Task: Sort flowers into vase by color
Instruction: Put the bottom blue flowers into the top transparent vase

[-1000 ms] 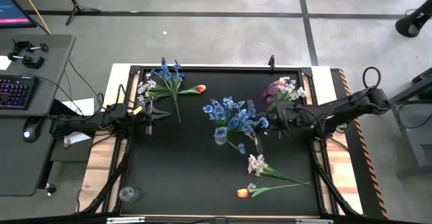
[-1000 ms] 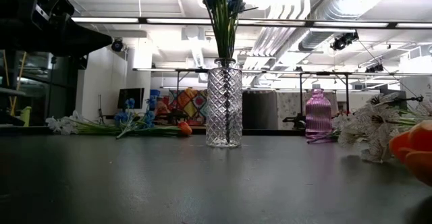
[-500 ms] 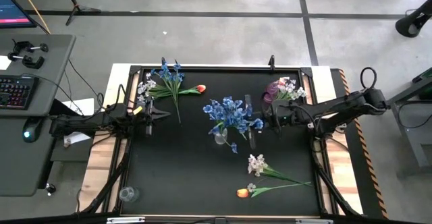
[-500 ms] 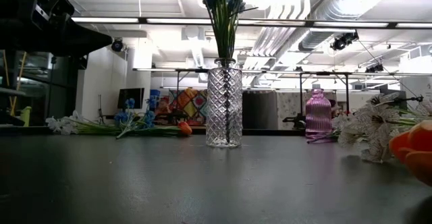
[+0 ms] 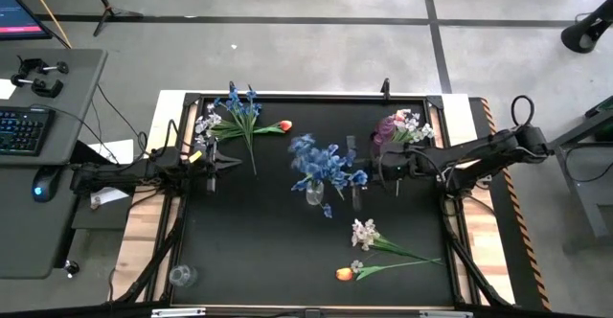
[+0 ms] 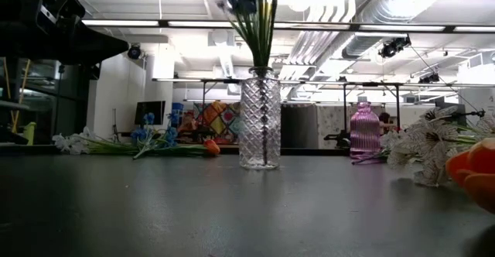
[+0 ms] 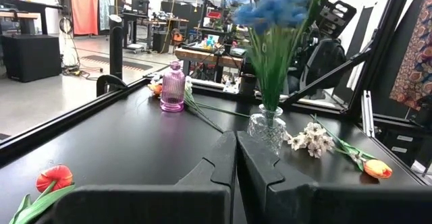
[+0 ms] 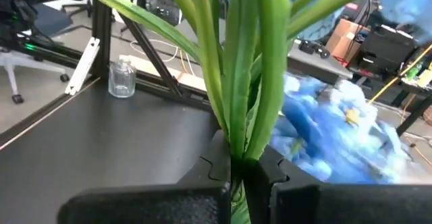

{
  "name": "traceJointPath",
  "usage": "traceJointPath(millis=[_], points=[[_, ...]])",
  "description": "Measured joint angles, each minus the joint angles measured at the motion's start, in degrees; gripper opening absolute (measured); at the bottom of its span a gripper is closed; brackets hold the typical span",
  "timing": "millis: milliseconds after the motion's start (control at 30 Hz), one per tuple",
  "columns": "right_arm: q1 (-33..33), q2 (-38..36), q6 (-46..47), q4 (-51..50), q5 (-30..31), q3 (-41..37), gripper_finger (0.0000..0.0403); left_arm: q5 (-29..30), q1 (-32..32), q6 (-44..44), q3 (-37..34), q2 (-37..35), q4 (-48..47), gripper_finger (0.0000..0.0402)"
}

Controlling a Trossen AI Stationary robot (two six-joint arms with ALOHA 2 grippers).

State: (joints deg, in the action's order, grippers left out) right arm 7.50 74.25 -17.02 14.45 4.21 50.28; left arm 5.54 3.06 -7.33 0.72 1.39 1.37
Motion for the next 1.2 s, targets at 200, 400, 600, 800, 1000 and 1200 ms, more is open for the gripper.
traceJointPath(millis=[200,400,600,800,1000,1200], points=[[-0.9,0.1,0.0,0.0,0.0,0.0,0.0000,0.0,0.0,0.0,0.0,0.0,0.0,0.0001],[-1.6,1.5,0.5,-0.2,-1.5,0.1,0.0000,0.0,0.0,0.0,0.0,0.0,0.0,0.0001],[-1.5,4.6,1.9,0.4,-1.7,0.1,0.0000,0.0,0.0,0.0,0.0,0.0,0.0,0.0001],[-1.5,7.6,3.5,0.6,-1.8,0.1,0.0000,0.1,0.0,0.0,0.0,0.0,0.0,0.0001],[-1.5,9.5,3.5,0.7,-1.8,0.0,0.0000,0.1,0.0,0.0,0.0,0.0,0.0,0.0001],[-1.5,11.3,3.5,0.4,-1.8,0.0,0.0000,0.2,0.0,0.0,0.0,0.0,0.0,0.0001]])
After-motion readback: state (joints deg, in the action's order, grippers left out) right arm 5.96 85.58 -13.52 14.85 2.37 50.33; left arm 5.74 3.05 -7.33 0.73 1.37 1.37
